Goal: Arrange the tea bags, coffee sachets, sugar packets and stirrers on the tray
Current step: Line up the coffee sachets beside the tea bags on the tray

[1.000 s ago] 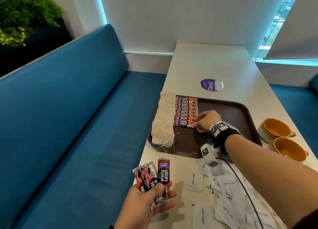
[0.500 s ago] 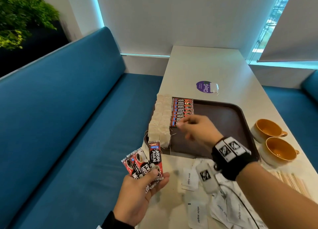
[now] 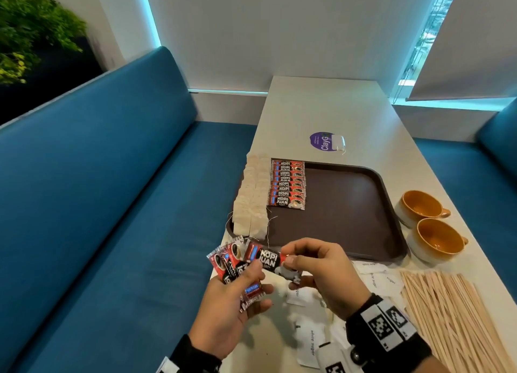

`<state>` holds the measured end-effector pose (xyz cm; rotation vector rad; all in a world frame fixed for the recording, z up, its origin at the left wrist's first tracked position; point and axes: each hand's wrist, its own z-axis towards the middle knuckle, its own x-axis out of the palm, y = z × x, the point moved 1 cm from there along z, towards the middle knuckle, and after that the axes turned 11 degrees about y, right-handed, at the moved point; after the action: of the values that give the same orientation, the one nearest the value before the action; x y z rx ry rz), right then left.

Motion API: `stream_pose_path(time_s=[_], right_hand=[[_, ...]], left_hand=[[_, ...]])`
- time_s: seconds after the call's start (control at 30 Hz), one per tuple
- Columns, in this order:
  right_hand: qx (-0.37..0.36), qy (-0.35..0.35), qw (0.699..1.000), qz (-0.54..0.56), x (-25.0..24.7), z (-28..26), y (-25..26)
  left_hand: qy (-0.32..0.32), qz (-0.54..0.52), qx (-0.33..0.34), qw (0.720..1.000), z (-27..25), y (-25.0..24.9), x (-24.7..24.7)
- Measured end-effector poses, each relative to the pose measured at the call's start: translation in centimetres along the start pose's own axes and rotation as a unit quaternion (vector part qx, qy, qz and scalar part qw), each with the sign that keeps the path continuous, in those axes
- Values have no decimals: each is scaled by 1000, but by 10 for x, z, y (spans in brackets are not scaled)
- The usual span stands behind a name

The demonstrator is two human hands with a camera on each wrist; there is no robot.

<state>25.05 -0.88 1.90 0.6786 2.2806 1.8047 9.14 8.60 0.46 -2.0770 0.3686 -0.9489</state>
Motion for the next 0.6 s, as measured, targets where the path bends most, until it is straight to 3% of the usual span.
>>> stream_pose_path(time_s=[0.13, 0.3, 0.47, 0.6], right_hand=[[-5, 26, 998, -63, -9, -1, 11], [-10, 48, 999, -19, -24, 13, 19], [-27, -88, 995, -28, -68, 70, 27], [34, -135, 983, -117, -98, 115, 20]], left_hand=[[-21, -4, 19, 1000, 1, -4, -3], [-31, -9, 40, 999, 3, -4, -3], [-24, -82, 9, 996, 5, -2, -13], [-25, -75, -7, 997, 5, 0, -20]])
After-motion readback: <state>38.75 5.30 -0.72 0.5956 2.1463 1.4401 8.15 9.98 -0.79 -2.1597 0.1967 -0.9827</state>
